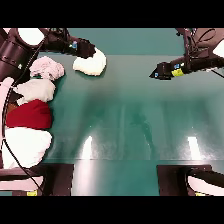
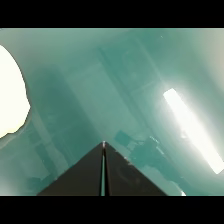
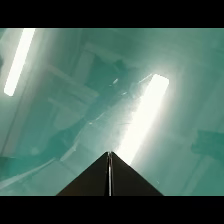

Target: Fold the shirts.

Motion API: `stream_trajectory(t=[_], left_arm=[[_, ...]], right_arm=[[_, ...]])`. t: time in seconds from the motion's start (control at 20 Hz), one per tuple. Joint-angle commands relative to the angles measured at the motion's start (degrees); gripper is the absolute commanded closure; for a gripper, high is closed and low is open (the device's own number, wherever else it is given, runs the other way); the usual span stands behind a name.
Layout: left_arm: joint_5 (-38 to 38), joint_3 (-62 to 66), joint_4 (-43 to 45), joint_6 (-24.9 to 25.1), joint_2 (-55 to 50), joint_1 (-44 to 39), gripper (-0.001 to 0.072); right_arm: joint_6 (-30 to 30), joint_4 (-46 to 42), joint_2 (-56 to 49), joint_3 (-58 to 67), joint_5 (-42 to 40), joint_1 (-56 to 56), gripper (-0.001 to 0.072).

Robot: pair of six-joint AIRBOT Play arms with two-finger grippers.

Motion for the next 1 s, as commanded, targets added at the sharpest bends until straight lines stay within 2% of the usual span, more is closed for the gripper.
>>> stream_trajectory(t=[0.0, 0.95], left_arm=[[0.0, 0.0, 0.0, 0.0, -0.2, 0.0, 0.0687], [0.7, 0.0, -1.9, -0.4, -0.1, 0.0, 0.0687]], right_arm=[[0.0, 0.0, 0.0, 0.0, 0.0, 0.0, 0.0699], [0.0, 0.0, -0.3, -0.3, 0.0, 0.0, 0.07]])
